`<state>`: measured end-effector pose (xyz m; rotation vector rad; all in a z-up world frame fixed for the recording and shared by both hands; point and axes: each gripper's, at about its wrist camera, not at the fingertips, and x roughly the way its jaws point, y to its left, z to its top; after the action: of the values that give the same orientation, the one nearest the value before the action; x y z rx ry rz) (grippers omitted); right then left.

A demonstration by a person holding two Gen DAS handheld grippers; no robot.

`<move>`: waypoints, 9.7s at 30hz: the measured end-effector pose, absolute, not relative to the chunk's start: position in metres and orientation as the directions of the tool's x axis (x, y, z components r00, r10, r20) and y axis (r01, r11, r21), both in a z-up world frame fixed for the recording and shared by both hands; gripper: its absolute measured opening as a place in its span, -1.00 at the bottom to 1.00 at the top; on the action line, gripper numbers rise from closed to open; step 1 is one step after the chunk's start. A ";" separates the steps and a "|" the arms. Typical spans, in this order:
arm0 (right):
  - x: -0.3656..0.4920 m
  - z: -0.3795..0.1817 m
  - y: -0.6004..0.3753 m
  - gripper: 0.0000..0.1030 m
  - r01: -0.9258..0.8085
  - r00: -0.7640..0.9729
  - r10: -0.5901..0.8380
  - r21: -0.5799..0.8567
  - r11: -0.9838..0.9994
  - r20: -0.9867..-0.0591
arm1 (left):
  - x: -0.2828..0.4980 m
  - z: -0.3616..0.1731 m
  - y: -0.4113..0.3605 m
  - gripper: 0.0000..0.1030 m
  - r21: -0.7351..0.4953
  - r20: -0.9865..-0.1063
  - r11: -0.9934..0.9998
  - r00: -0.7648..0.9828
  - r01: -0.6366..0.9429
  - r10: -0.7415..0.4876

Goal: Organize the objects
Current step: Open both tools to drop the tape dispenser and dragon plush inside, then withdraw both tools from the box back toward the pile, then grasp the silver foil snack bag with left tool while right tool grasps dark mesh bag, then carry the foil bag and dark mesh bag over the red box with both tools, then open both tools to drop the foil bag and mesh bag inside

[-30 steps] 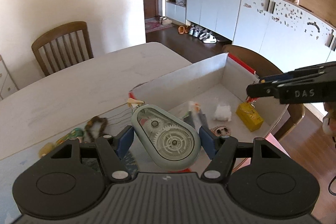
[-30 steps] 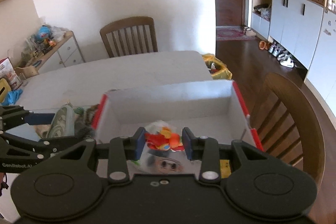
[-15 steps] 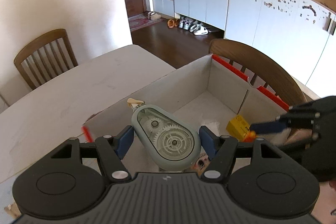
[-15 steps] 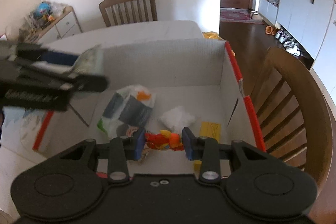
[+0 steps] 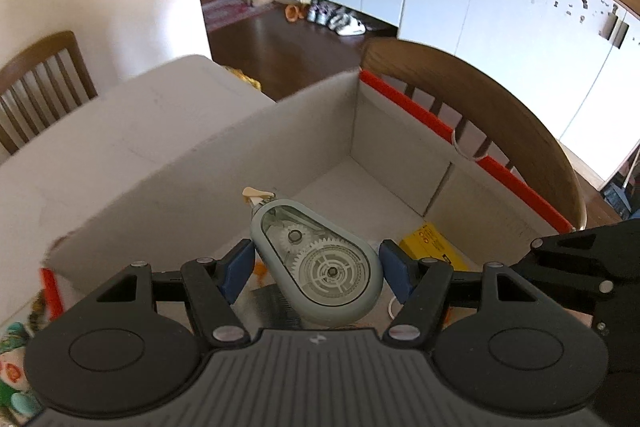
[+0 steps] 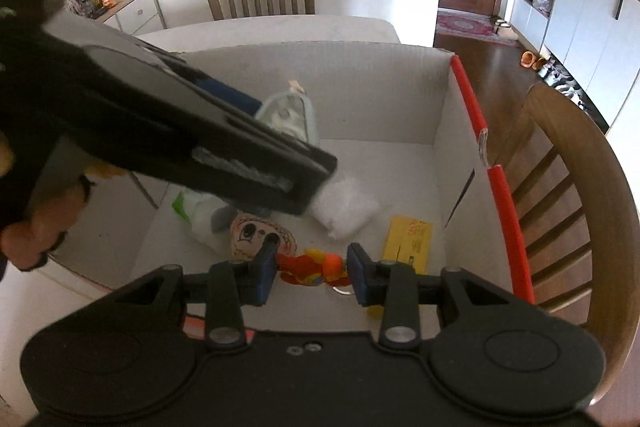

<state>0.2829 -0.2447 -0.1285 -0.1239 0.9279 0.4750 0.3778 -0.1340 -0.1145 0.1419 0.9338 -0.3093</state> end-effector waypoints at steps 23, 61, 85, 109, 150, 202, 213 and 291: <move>0.282 -0.119 -0.259 -0.08 -0.416 0.482 0.376 0.171 0.893 -0.791 | 0.402 -0.150 -0.123 0.34 -0.122 -0.899 0.952 0.376 0.282 -0.226; 0.245 -0.063 -0.231 0.14 -0.352 0.578 0.408 0.235 0.906 -0.707 | 0.293 -0.047 -0.031 0.39 -0.151 -0.724 0.971 0.648 0.187 -0.237; 0.201 -0.038 -0.137 0.58 -0.415 0.607 0.448 0.219 0.883 -0.656 | 0.201 -0.020 0.082 0.61 -0.163 -0.617 0.984 0.771 0.070 -0.158; 0.185 -0.040 -0.044 0.90 -0.484 0.565 0.495 0.221 0.847 -0.660 | 0.155 -0.046 0.181 1.00 -0.143 -0.614 0.990 0.785 -0.014 -0.078; 0.307 -0.137 0.030 0.42 -0.473 0.438 0.353 0.122 0.873 -0.827 | 0.244 -0.173 0.238 0.99 0.076 -0.725 0.997 0.686 0.008 0.049; 0.278 -0.108 0.017 -0.73 -0.443 0.448 0.459 0.255 0.859 -0.768 | 0.202 -0.148 0.228 0.34 -0.007 -0.753 0.998 0.658 -0.057 0.032; 0.240 -0.069 -0.010 -0.73 -0.441 0.494 0.495 0.285 0.851 -0.714 | 0.179 -0.102 0.199 0.34 -0.047 -0.719 0.998 0.695 -0.047 -0.001; 0.295 -0.135 -0.235 -0.73 -0.413 0.438 0.335 0.144 0.899 -0.834 | 0.355 -0.148 -0.108 0.34 0.035 -0.831 0.969 0.545 0.244 -0.107</move>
<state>0.2951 -0.2352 -0.1352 -0.0852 1.0162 0.4657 0.3554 -0.1082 -0.1476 0.1531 0.9727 -0.2094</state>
